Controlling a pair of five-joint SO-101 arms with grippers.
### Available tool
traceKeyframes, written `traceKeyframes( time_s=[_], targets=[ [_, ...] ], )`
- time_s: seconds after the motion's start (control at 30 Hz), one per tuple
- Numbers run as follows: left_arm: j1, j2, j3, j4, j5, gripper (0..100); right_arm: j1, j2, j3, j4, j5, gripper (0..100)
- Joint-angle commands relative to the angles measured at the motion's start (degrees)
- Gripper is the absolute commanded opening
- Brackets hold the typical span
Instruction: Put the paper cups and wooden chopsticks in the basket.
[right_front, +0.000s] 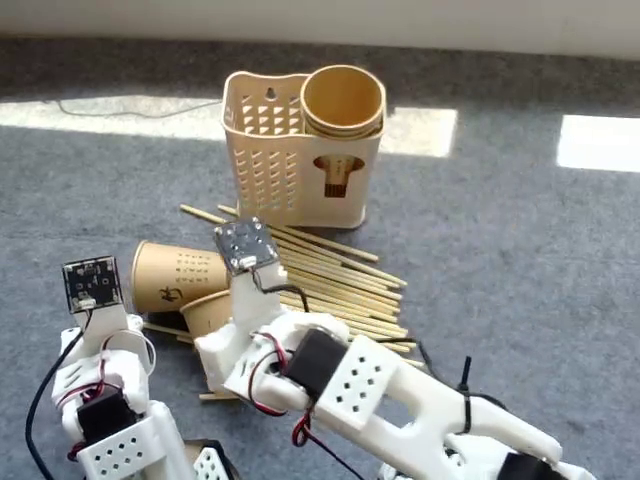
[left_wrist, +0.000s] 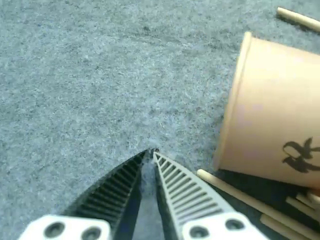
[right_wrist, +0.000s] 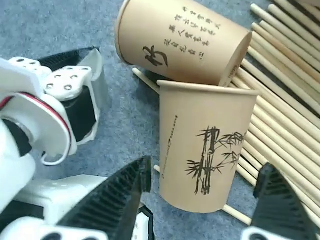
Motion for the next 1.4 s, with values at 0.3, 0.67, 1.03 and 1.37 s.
traceKeyframes(
  time_s=[0.3, 0.67, 1.03, 1.37],
  targets=[
    [-1.54, -0.48, 0.57, -2.11, 0.26, 2, -0.57, 13.67, -0.66, -6.2, -0.35, 32.4],
    [-1.45, -0.48, 0.66, -2.2, 0.26, 2, -0.57, 21.41, -2.24, -6.11, -0.35, 32.4],
    [-1.45, -0.48, 0.66, -2.37, 0.26, 2, -0.48, 20.88, -3.82, 0.04, -0.35, 32.4],
    [-1.36, -0.48, 0.66, -2.37, 0.26, 2, 3.12, 5.32, -5.76, 5.93, -0.26, 32.4]
  ],
)
